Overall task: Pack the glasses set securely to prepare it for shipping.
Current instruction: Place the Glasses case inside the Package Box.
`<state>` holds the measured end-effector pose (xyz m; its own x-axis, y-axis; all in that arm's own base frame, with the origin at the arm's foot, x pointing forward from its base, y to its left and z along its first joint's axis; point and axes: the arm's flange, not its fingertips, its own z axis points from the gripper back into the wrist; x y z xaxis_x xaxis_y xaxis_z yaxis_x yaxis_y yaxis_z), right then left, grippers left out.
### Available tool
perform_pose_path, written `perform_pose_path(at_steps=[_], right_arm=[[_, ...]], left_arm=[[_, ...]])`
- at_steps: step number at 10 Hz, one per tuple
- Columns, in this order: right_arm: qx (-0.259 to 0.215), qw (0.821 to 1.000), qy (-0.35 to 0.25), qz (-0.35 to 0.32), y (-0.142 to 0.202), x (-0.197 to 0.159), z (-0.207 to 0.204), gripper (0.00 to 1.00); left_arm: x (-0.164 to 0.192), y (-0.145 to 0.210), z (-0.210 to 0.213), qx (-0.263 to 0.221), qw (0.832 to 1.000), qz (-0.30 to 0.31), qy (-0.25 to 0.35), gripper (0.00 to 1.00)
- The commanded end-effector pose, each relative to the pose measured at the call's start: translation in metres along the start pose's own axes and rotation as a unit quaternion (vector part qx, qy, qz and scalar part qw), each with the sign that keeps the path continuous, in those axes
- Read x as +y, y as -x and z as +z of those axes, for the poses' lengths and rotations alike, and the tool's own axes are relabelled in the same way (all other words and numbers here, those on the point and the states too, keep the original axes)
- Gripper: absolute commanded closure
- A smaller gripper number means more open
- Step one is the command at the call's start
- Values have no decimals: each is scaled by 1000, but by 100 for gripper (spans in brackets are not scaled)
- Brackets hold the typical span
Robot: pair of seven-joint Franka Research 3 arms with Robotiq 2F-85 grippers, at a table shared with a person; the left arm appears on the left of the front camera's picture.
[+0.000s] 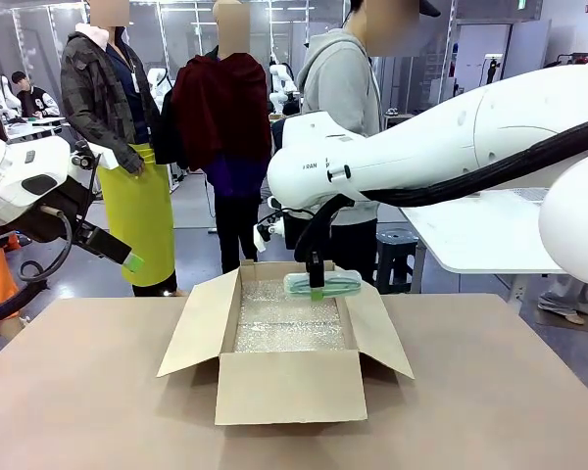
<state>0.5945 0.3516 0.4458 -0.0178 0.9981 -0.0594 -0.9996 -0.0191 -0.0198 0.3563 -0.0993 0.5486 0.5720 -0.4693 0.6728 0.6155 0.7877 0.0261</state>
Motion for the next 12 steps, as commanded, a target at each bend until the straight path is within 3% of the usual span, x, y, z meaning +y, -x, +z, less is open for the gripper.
perform_pose_path(at_steps=[1, 2, 5, 9, 12], right_arm=[[4, 1000, 2, 4, 1, 6, 4, 72], [0, 1000, 0, 0, 0, 0, 0, 36], [4, 997, -30, 68, -37, -37, -12, 36], [1, 997, -46, 65, -72, -88, -62, 36], [-4, 997, -52, 54, -77, -109, -89, 36]], left_arm=[[2, 0, 1, -4, 1000, -4, -4, 0], [2, 0, 1, -4, 1000, -4, -4, 0], [2, 0, 1, -4, 1000, -4, -4, 0], [2, 0, 1, -4, 1000, -4, -4, 0], [2, 0, 1, -4, 1000, -4, -4, 0]])
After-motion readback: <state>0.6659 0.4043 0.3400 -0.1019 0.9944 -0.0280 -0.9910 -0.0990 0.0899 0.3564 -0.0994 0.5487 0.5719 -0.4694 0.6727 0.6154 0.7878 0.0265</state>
